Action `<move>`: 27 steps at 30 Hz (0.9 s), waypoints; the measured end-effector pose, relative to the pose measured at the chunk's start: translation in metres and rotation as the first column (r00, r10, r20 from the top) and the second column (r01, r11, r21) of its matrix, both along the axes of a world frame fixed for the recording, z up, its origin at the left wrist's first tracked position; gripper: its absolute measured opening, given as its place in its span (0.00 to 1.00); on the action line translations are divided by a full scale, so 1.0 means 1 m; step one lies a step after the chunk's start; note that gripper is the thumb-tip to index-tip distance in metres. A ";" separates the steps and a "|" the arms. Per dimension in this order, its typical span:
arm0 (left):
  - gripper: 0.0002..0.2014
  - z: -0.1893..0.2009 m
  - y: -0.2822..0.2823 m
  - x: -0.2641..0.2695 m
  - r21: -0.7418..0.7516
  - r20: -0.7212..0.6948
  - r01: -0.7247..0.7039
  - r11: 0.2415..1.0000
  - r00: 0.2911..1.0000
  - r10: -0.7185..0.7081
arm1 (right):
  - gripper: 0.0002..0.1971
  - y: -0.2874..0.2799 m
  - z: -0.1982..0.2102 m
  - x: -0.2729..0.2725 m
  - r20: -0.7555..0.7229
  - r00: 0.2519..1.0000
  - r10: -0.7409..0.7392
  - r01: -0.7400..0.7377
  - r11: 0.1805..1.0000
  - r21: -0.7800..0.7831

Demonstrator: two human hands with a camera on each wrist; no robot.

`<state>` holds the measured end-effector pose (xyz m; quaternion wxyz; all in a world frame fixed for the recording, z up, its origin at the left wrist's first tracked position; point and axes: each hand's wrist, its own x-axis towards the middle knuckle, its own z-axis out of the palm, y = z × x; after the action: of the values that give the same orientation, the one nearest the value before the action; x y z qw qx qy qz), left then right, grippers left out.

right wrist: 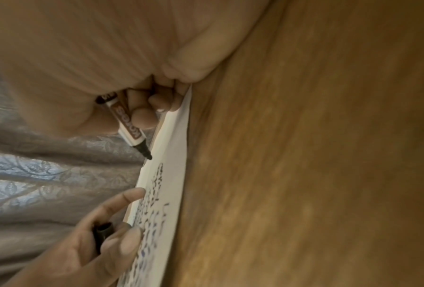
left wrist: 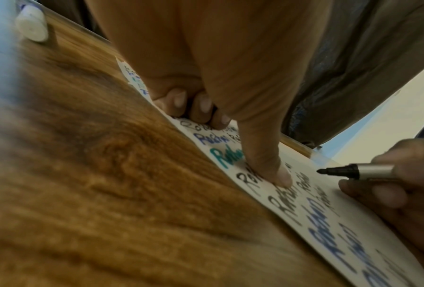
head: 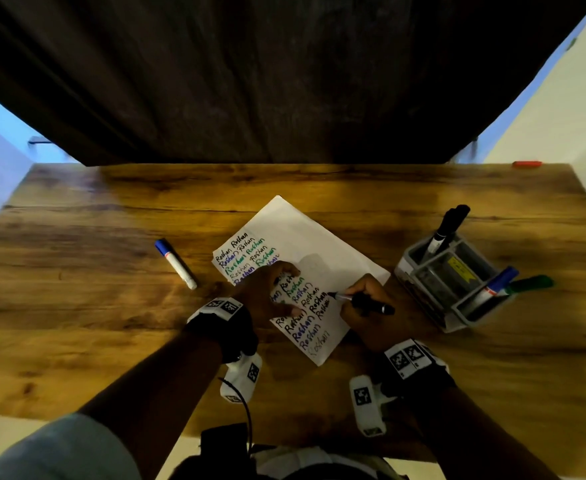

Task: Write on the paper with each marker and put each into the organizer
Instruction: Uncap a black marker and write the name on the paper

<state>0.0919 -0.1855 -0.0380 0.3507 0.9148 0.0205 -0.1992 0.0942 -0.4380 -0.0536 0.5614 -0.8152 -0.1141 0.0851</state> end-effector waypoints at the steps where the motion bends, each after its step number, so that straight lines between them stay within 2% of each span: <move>1: 0.35 0.001 0.000 0.000 -0.007 0.004 -0.005 1.000 1.000 0.005 | 0.13 0.001 0.002 0.000 -0.016 1.000 0.001 -0.001 1.000 0.014; 3: 0.34 0.002 -0.001 -0.001 -0.016 0.008 -0.003 1.000 1.000 0.003 | 0.16 0.000 0.005 0.000 -0.042 0.999 0.008 -0.006 0.999 0.044; 6: 0.35 0.004 0.000 -0.002 -0.012 0.000 -0.007 1.000 1.000 0.007 | 0.12 0.001 0.012 0.001 -0.084 0.996 0.036 -0.031 0.998 0.063; 9: 0.38 0.007 0.000 -0.002 -0.020 -0.003 -0.014 1.000 1.000 0.014 | 0.15 0.004 0.022 0.004 -0.081 0.995 0.052 -0.043 0.993 0.111; 13: 0.38 0.011 0.001 -0.001 -0.043 -0.054 -0.059 0.997 0.997 0.057 | 0.09 0.003 0.036 0.008 -0.052 0.998 0.022 -0.021 1.000 0.022; 16: 0.27 0.020 0.006 0.003 -0.014 -0.047 -0.084 0.996 0.995 0.084 | 0.08 0.003 0.051 0.014 0.040 0.999 0.013 -0.011 0.999 -0.036; 19: 0.15 0.037 0.007 0.004 -0.001 0.066 -0.094 0.996 0.993 0.094 | 0.06 0.010 0.081 0.014 0.185 0.983 0.015 0.021 0.981 -0.190; 20: 0.13 0.041 0.007 0.004 -0.013 0.099 -0.094 0.996 0.991 0.095 | 0.07 0.014 0.092 0.013 0.203 0.979 0.000 0.039 0.981 -0.189; 22: 0.11 0.047 0.006 0.002 -0.052 0.136 -0.084 0.995 0.987 0.091 | 0.06 0.024 0.112 0.010 0.231 0.973 0.002 0.028 0.992 -0.127; 24: 0.13 0.051 0.005 0.000 -0.103 0.153 -0.081 0.991 0.984 0.096 | 0.06 0.035 0.125 0.007 0.321 0.947 0.025 0.001 0.997 -0.081; 27: 0.14 0.055 0.003 -0.002 -0.144 0.194 -0.082 0.986 0.975 0.109 | 0.08 0.050 0.132 0.009 0.379 0.923 0.068 -0.053 0.997 -0.052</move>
<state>0.0894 -0.1823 0.0168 0.4211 0.9024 0.0154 -0.0896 0.1033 -0.3880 0.0781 0.5092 -0.8234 -0.2442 -0.0550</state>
